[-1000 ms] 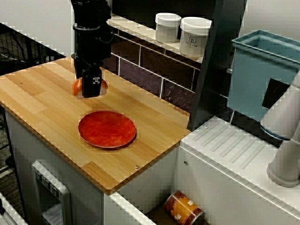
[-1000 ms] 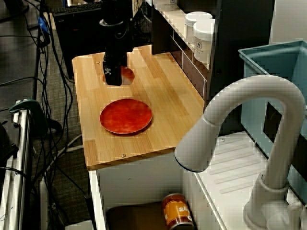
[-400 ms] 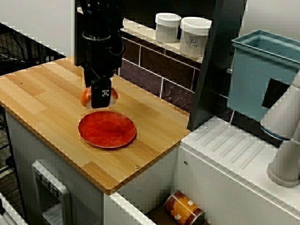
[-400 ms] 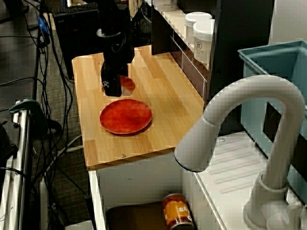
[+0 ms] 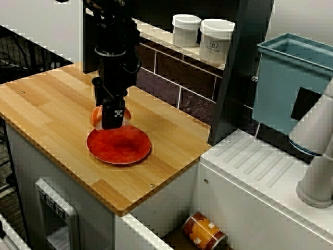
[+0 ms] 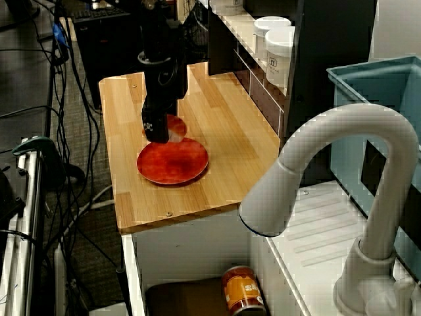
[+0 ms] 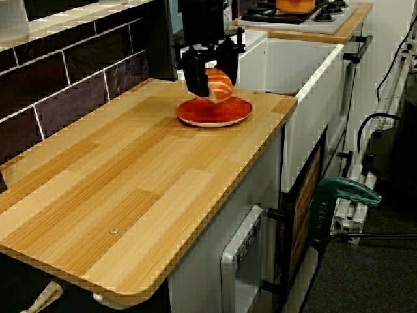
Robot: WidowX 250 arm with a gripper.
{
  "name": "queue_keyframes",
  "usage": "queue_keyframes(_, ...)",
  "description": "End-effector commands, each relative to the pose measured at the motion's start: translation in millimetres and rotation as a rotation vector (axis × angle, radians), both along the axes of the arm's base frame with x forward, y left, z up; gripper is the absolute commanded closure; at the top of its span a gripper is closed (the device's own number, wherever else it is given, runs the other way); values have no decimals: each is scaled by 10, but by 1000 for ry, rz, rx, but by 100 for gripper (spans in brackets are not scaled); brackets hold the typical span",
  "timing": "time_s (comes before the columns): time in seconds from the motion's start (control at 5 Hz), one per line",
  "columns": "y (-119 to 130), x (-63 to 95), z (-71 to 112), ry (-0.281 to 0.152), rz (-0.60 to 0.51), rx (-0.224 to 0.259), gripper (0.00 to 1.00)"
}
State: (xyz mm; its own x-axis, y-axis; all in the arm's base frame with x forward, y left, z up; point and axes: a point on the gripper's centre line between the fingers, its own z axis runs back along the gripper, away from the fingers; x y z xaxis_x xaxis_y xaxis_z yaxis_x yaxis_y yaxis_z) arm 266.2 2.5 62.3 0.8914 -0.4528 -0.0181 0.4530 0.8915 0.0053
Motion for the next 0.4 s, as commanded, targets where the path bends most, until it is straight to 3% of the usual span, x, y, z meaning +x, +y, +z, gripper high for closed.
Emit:
queue_keyframes(0.0,-60,-24,-75,-13,-16,28,100)
queue_keyframes(0.2,-52,-12,-89,-10,-6,31,100)
